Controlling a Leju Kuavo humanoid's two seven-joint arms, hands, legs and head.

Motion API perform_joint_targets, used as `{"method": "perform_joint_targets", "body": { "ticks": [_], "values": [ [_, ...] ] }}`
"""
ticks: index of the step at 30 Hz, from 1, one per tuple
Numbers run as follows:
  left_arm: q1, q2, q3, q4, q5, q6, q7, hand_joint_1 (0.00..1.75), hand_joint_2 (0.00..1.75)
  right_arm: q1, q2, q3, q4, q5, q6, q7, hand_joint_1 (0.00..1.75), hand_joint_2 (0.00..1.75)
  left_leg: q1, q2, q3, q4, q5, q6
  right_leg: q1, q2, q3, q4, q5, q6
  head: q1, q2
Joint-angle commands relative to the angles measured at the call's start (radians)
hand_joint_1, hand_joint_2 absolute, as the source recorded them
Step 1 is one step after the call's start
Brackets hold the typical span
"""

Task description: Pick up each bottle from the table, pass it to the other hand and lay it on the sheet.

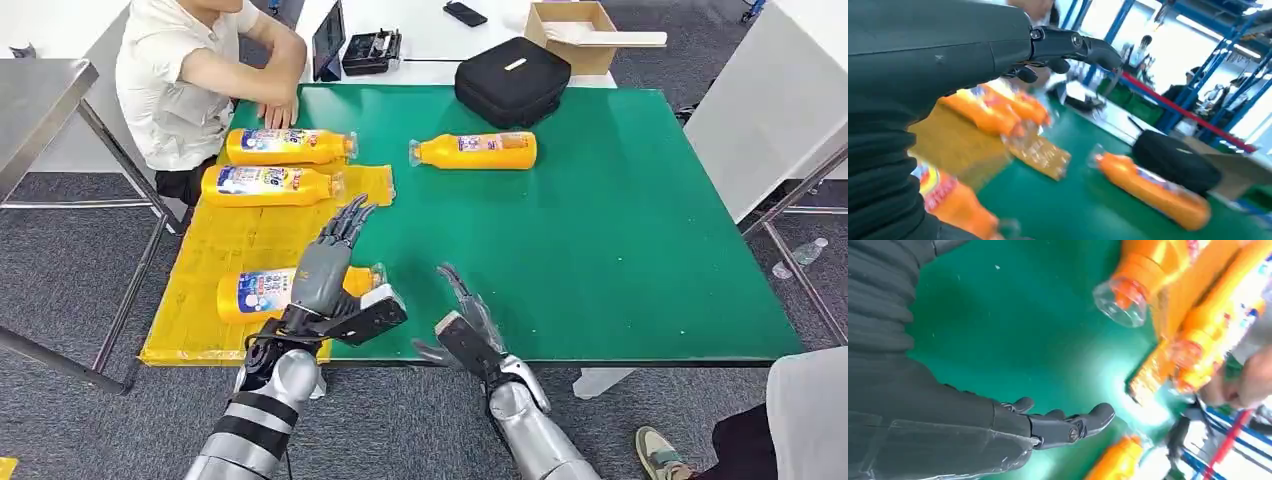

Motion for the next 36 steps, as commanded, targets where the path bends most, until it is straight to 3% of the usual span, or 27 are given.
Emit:
{"method": "perform_joint_targets", "body": {
  "ticks": [1,5,7,12,18,24,36],
  "values": [
    [0.090,-0.010,-0.045,-0.179,0.416,-0.022,0.091,0.00,1.75,0.042,-0.030,-0.085,-0.278,0.608,-0.264,0.345,0.00,1.75,0.000,0.002,0.001,0.000,-0.001,-0.001,0.000,0.001,0.001,0.001,-0.001,-0.002,0.000,0.000],
    [0.119,-0.010,-0.058,-0.190,0.518,-0.017,0.087,0.00,1.75,0.015,-0.050,-0.124,-0.238,0.679,-0.256,0.379,0.00,1.75,0.001,0.002,0.003,0.000,-0.002,-0.001,0.001,0.001,0.003,-0.001,-0.001,-0.002,-0.001,0.000],
    [0.189,-0.010,-0.094,-0.230,0.596,-0.011,0.075,0.00,1.75,0.006,-0.088,-0.169,-0.230,0.740,-0.243,0.442,0.00,1.75,0.000,0.000,0.003,-0.001,-0.001,-0.001,0.000,0.000,0.003,-0.001,-0.001,-0.001,0.000,0.000],
    [0.237,-0.010,-0.116,-0.236,0.660,-0.014,0.083,0.00,1.75,0.005,-0.104,-0.210,-0.218,0.763,-0.214,0.433,0.00,1.75,0.001,0.001,0.009,-0.002,-0.004,-0.001,0.001,0.000,0.010,-0.003,-0.003,-0.003,-0.001,0.000],
    [0.279,-0.010,-0.121,-0.293,0.678,-0.001,0.087,0.00,1.75,0.040,-0.114,-0.236,-0.253,0.786,-0.192,0.457,0.00,1.75,0.000,0.000,0.003,-0.001,-0.002,-0.001,0.000,-0.001,0.004,-0.001,-0.002,-0.003,-0.001,0.000],
    [0.389,-0.010,-0.077,-0.431,0.693,-0.116,0.118,0.00,1.75,0.065,-0.138,-0.283,-0.235,0.796,-0.155,0.461,0.00,1.75,0.001,0.001,0.005,-0.001,-0.004,-0.001,0.001,0.000,0.005,-0.002,-0.003,-0.002,-0.001,0.000],
    [0.353,-0.010,-0.095,-0.366,0.729,-0.135,0.143,0.00,1.75,-0.034,-0.155,-0.287,-0.129,0.866,-0.100,0.510,0.00,1.75,0.000,0.003,0.002,0.000,-0.002,-0.001,0.001,0.002,0.003,-0.001,-0.001,-0.002,-0.001,0.000]
  ]
}}
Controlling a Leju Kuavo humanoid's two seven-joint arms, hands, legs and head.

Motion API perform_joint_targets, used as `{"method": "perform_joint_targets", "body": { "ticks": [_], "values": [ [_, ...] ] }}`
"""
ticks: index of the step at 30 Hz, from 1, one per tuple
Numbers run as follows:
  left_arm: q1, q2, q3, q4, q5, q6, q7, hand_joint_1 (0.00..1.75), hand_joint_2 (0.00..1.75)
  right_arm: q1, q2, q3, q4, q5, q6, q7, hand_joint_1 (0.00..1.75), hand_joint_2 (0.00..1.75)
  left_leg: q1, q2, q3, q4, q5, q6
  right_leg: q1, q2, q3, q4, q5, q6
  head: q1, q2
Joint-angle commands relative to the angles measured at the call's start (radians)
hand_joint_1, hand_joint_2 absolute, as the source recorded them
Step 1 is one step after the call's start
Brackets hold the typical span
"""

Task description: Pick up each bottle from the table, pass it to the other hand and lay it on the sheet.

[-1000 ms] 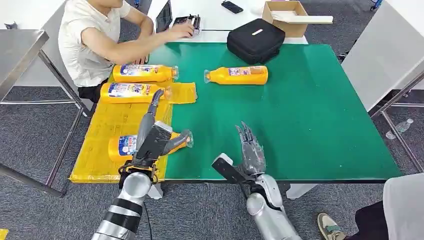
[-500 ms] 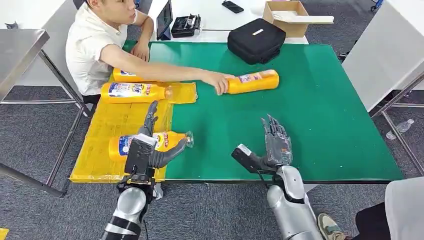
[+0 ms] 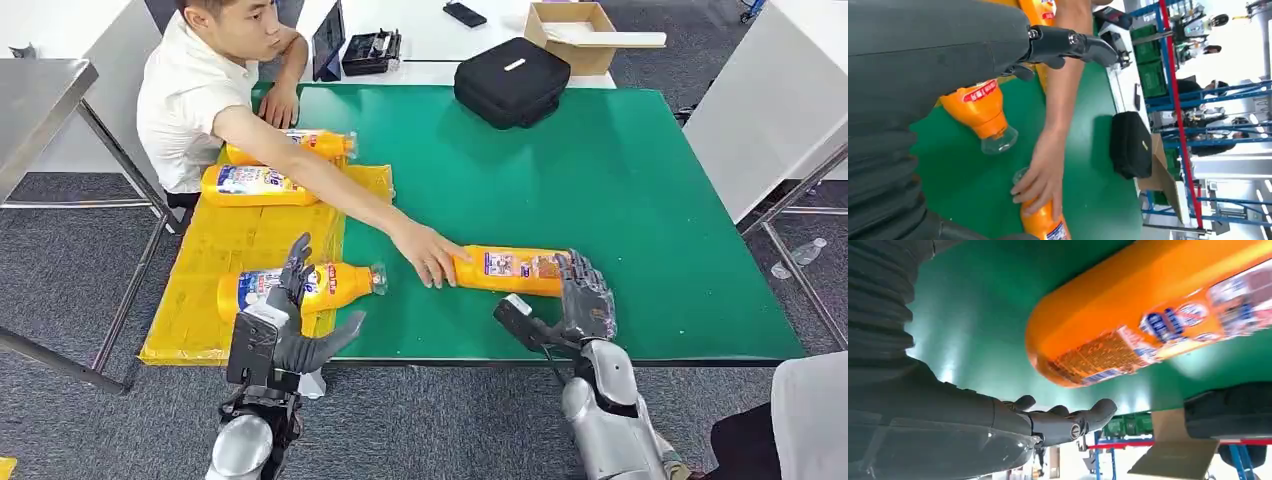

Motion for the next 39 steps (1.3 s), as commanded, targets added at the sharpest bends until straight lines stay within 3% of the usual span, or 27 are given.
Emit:
{"method": "perform_joint_targets", "body": {
  "ticks": [1,6,14,20,26,30,36,39],
  "values": [
    [0.017,-0.040,-0.010,0.042,0.011,0.002,0.015,0.00,1.75,-0.093,-0.012,-0.009,0.111,0.024,0.028,0.010,0.00,1.75,0.001,0.003,0.003,0.000,-0.001,-0.001,0.001,0.002,0.002,0.000,0.000,-0.002,0.000,0.000],
    [0.009,-0.040,-0.010,0.056,0.013,0.001,0.019,0.00,1.75,-0.105,-0.015,-0.006,0.146,0.031,0.059,0.027,0.00,1.75,0.002,0.003,0.009,-0.001,-0.003,-0.003,0.002,0.002,0.008,-0.002,-0.003,-0.004,0.000,0.000],
    [-0.002,-0.040,-0.016,0.069,0.014,0.000,0.020,0.00,1.75,-0.138,-0.028,-0.012,0.198,0.035,0.084,0.041,0.00,1.75,0.001,0.001,0.003,0.000,-0.001,-0.001,0.001,0.001,0.003,-0.001,-0.001,-0.002,0.000,0.000],
    [-0.014,-0.040,-0.047,0.089,-0.005,0.004,0.014,0.00,1.75,-0.223,-0.007,0.020,0.277,0.056,0.027,0.012,0.00,1.75,0.001,0.003,0.003,0.000,-0.001,-0.001,0.001,0.002,0.002,0.000,0.000,-0.002,0.000,0.000],
    [-0.013,-0.040,-0.049,0.090,-0.010,0.006,0.012,0.00,1.75,-0.255,0.010,0.059,0.322,0.057,0.049,0.011,0.00,1.75,0.001,0.003,0.003,0.000,-0.001,-0.001,0.001,0.002,0.003,0.000,0.000,-0.002,0.000,0.000],
    [-0.014,-0.040,-0.058,0.094,-0.022,0.004,0.006,0.00,1.75,-0.321,0.000,0.080,0.444,0.054,0.005,0.004,0.00,1.75,0.002,0.004,0.005,0.000,-0.002,-0.002,0.002,0.003,0.004,0.000,-0.001,-0.003,0.000,0.000],
    [-0.017,-0.040,-0.060,0.096,-0.027,0.004,0.003,0.00,1.75,-0.333,0.012,0.090,0.446,0.054,0.001,-0.003,0.00,1.75,0.002,0.003,0.008,0.000,-0.003,-0.002,0.002,0.002,0.008,-0.001,-0.002,-0.004,0.000,0.000],
    [-0.021,-0.040,-0.066,0.089,-0.031,0.005,-0.001,0.00,1.75,-0.358,0.024,0.099,0.454,0.055,0.012,-0.002,0.00,1.75,0.000,0.001,0.002,0.000,0.000,-0.001,0.000,0.001,0.001,0.000,0.000,-0.001,0.000,0.000]
  ]
}}
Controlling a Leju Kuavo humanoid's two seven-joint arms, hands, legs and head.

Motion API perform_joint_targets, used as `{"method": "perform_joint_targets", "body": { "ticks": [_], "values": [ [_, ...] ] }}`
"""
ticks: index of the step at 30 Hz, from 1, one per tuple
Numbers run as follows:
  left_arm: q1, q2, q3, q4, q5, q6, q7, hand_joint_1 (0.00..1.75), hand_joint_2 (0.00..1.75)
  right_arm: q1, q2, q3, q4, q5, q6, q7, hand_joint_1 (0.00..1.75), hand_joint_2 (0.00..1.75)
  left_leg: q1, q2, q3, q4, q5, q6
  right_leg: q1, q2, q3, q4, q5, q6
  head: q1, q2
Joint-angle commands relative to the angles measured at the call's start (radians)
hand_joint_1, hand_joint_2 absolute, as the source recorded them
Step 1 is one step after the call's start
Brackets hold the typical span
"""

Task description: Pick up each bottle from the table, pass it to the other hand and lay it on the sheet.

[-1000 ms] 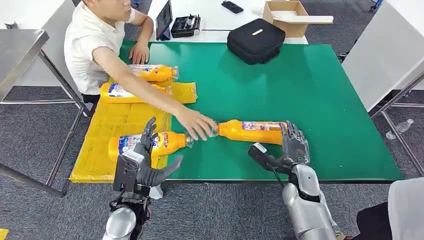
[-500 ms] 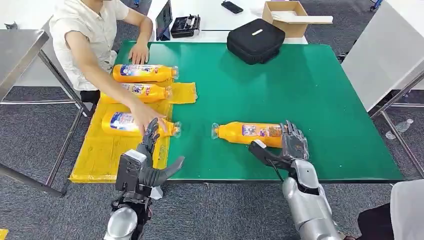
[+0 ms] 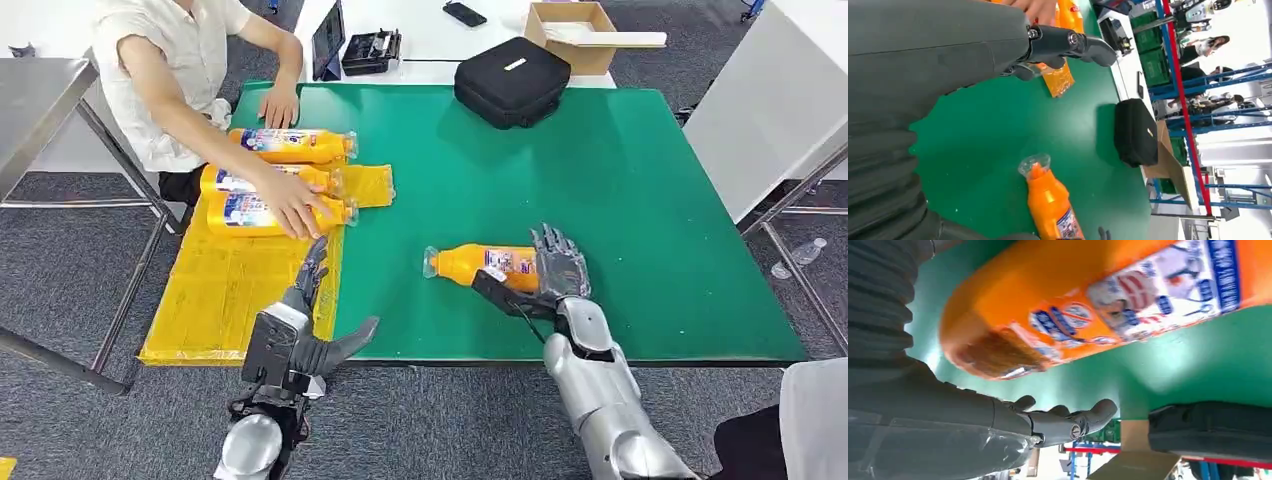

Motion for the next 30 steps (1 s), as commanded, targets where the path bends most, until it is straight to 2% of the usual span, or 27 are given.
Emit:
{"method": "perform_joint_targets", "body": {
  "ticks": [1,14,21,26,28,29,30],
  "values": [
    [-0.008,-0.042,-0.033,0.057,-0.009,0.004,-0.006,0.00,1.75,-0.107,0.019,0.052,0.145,-0.004,0.009,-0.007,0.00,1.75,0.001,0.003,0.003,0.000,-0.002,-0.002,0.001,0.003,0.002,0.000,-0.001,-0.002,0.000,0.000],
    [-0.014,-0.042,-0.034,0.073,-0.006,0.003,-0.008,0.00,1.75,-0.119,0.014,0.046,0.182,-0.025,0.011,-0.010,0.00,1.75,0.001,0.001,0.004,0.000,-0.002,-0.001,0.001,0.001,0.004,0.000,-0.001,-0.002,0.000,0.000],
    [-0.020,-0.042,-0.028,0.087,-0.006,0.000,-0.007,0.00,1.75,-0.159,-0.019,0.027,0.310,-0.012,0.078,0.068,0.00,1.75,0.001,0.000,0.003,0.000,-0.001,-0.001,0.001,0.000,0.003,-0.001,-0.001,-0.002,0.000,0.000],
    [-0.024,-0.042,-0.029,0.098,-0.007,-0.003,-0.005,0.00,1.75,-0.181,-0.041,0.003,0.384,0.029,0.169,0.144,0.00,1.75,0.001,-0.001,0.004,0.000,-0.001,-0.001,0.001,-0.002,0.005,-0.001,-0.001,-0.002,0.000,0.000],
    [-0.025,-0.042,-0.027,0.100,-0.009,-0.005,-0.002,0.00,1.75,-0.183,-0.049,-0.015,0.400,0.044,0.195,0.170,0.38,1.75,0.002,-0.003,0.006,0.000,-0.001,-0.001,0.002,-0.003,0.007,-0.002,-0.002,-0.002,0.000,0.000],
    [-0.026,-0.042,-0.026,0.102,-0.009,-0.005,-0.002,0.00,1.75,-0.183,-0.056,-0.017,0.406,0.050,0.204,0.175,0.49,1.75,0.001,-0.003,0.006,-0.001,-0.001,-0.001,0.002,-0.003,0.007,-0.002,-0.001,-0.002,0.000,0.000],
    [-0.027,-0.042,-0.026,0.102,-0.009,-0.006,-0.002,0.00,1.75,-0.181,-0.057,-0.024,0.408,0.050,0.204,0.173,0.91,1.75,0.001,-0.002,0.007,0.000,-0.001,-0.001,0.002,-0.003,0.007,-0.002,-0.001,-0.002,0.000,0.000]
  ]
}}
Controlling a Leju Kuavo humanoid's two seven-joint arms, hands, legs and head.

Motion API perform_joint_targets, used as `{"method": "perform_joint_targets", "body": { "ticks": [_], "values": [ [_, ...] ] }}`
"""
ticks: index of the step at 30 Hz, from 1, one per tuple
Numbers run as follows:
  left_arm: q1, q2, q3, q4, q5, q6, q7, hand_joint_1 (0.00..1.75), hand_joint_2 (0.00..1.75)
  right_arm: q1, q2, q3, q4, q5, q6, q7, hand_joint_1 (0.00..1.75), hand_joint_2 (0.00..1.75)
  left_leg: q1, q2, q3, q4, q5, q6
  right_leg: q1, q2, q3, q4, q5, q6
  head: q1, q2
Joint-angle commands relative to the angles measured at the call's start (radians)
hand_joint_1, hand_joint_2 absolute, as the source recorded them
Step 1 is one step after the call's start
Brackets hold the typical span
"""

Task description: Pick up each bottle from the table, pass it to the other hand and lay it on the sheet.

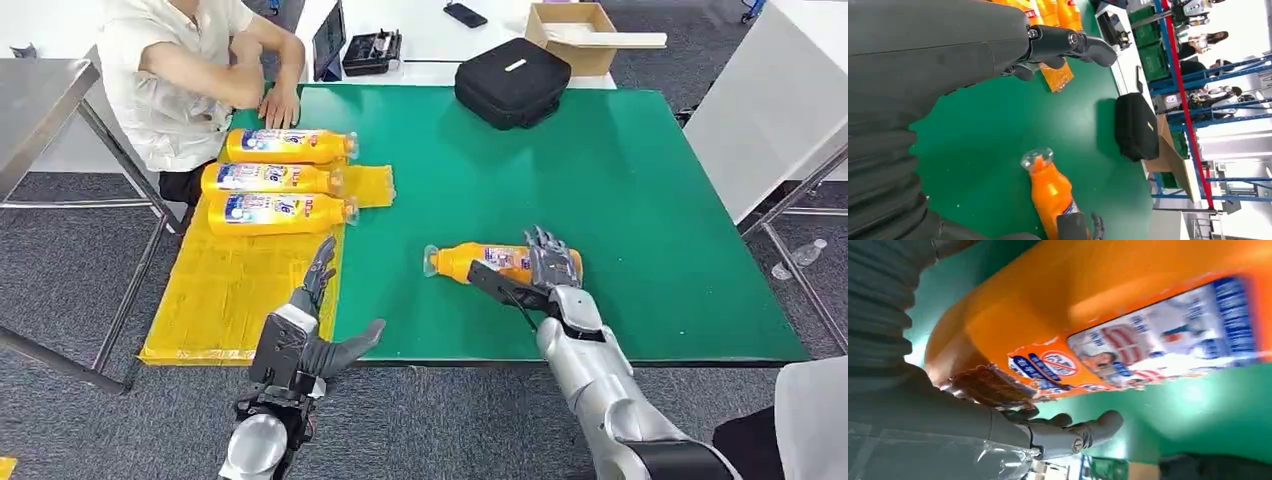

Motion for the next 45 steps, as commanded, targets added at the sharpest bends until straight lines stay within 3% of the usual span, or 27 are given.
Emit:
{"method": "perform_joint_targets", "body": {
  "ticks": [1,2,3,13,17,19,20,23,30,31,32,35,37,39,42,45],
  "values": [
    [-0.019,-0.044,-0.011,0.077,0.000,-0.004,0.007,0.00,1.75,-0.042,-0.048,-0.050,0.191,0.037,0.086,0.062,1.33,1.75,0.001,-0.002,0.004,0.000,0.000,-0.001,0.001,-0.003,0.005,-0.002,-0.001,-0.001,0.000,0.000],
    [-0.020,-0.044,-0.010,0.078,0.000,-0.005,0.008,0.00,1.75,-0.042,-0.050,-0.050,0.194,0.047,0.092,0.064,1.48,1.75,0.001,-0.003,0.005,-0.001,0.000,-0.001,0.002,-0.004,0.007,-0.002,-0.001,-0.002,0.000,0.000],
    [-0.020,-0.044,-0.010,0.078,0.000,-0.005,0.008,0.00,1.75,-0.042,-0.051,-0.056,0.195,0.048,0.094,0.064,1.75,1.75,0.001,-0.004,0.005,-0.001,0.000,-0.001,0.002,-0.004,0.007,-0.002,-0.001,-0.002,0.000,0.000],
    [-0.025,-0.044,0.001,0.093,0.013,-0.007,0.006,0.00,1.75,-0.026,-0.065,-0.087,0.208,0.043,0.089,0.003,1.75,1.75,0.003,-0.005,0.011,-0.001,-0.001,-0.002,0.003,-0.005,0.013,-0.005,-0.001,-0.004,0.000,0.000],
    [-0.046,-0.044,-0.010,0.120,0.043,-0.028,-0.021,0.00,1.75,-0.004,-0.105,-0.226,0.233,-0.170,0.165,-0.239,1.75,1.75,0.002,-0.005,0.013,-0.002,0.000,-0.002,0.002,-0.005,0.014,-0.005,-0.001,-0.003,0.000,0.000],
    [-0.049,-0.044,-0.014,0.122,0.047,-0.026,-0.025,0.00,1.75,0.007,-0.119,-0.231,0.226,-0.191,0.147,-0.273,1.75,1.75,0.002,-0.007,0.012,-0.001,0.000,-0.001,0.002,-0.007,0.015,-0.004,-0.001,-0.002,0.000,0.000],
    [-0.044,-0.044,-0.011,0.113,0.058,-0.016,-0.036,0.00,1.75,0.009,-0.105,-0.253,0.211,-0.251,0.130,-0.341,1.75,1.75,0.002,-0.008,0.013,-0.002,0.000,-0.001,0.003,-0.009,0.016,-0.005,-0.001,-0.002,0.000,0.000],
    [-0.045,-0.044,0.006,0.119,0.070,-0.006,-0.038,0.00,1.75,0.043,-0.081,-0.288,0.144,-0.441,0.267,-0.530,1.75,1.75,0.002,-0.002,0.015,-0.001,-0.002,-0.001,0.003,-0.003,0.016,-0.006,0.000,-0.003,0.001,0.000],
    [-0.049,-0.044,0.011,0.127,0.070,-0.006,-0.038,0.00,1.75,0.056,-0.083,-0.278,0.127,-0.454,0.271,-0.531,1.75,1.75,0.002,0.003,0.017,-0.001,-0.003,-0.002,0.002,0.003,0.016,-0.004,0.001,-0.003,0.000,0.000],
    [-0.050,-0.044,0.016,0.132,0.091,0.014,-0.028,0.00,1.75,0.064,-0.077,-0.277,0.106,-0.508,0.312,-0.592,1.75,1.75,0.003,0.003,0.017,-0.001,-0.003,-0.002,0.003,0.002,0.016,-0.005,0.001,-0.003,0.000,0.000],
    [-0.053,-0.044,0.032,0.147,0.119,0.031,-0.019,0.00,1.75,0.090,-0.064,-0.242,0.049,-0.553,0.328,-0.636,1.75,1.75,0.003,0.002,0.018,-0.001,-0.003,-0.001,0.003,0.002,0.017,-0.005,0.000,-0.002,0.000,0.000],
    [-0.042,-0.044,0.141,0.185,0.347,0.001,0.013,0.00,1.75,0.189,0.008,-0.036,-0.228,-0.786,0.406,-0.634,1.75,1.75,0.003,0.003,0.018,-0.002,-0.003,-0.002,0.004,0.003,0.018,-0.006,0.001,-0.003,0.000,0.000],
    [-0.021,-0.044,0.191,0.211,0.418,-0.072,0.017,0.00,1.75,0.233,0.009,0.103,-0.355,-0.936,0.418,-0.581,1.75,1.75,0.002,0.010,0.020,-0.002,-0.004,-0.002,0.003,0.010,0.017,-0.005,0.001,-0.003,0.001,0.000],
    [0.006,-0.042,0.200,0.252,0.493,-0.137,0.031,0.00,1.75,0.247,-0.045,0.248,-0.411,-1.090,0.405,-0.543,1.75,1.75,0.002,0.012,0.017,-0.002,-0.005,-0.003,0.003,0.012,0.015,-0.003,0.001,-0.004,0.001,0.000],
    [0.022,-0.031,0.151,0.306,0.565,-0.200,0.003,0.00,1.75,0.203,-0.073,0.350,-0.392,-1.154,0.367,-0.560,1.75,1.75,0.001,0.009,0.013,-0.002,-0.004,-0.002,0.001,0.009,0.011,-0.002,0.000,-0.003,0.000,0.000],
    [-0.016,-0.024,0.085,0.314,0.475,-0.136,-0.004,0.00,1.75,0.191,-0.070,0.430,-0.402,-1.159,0.348,-0.547,1.75,1.75,0.002,0.007,0.007,0.000,-0.003,-0.002,0.002,0.007,0.006,-0.001,0.000,-0.002,0.001,0.000]
  ]
}}
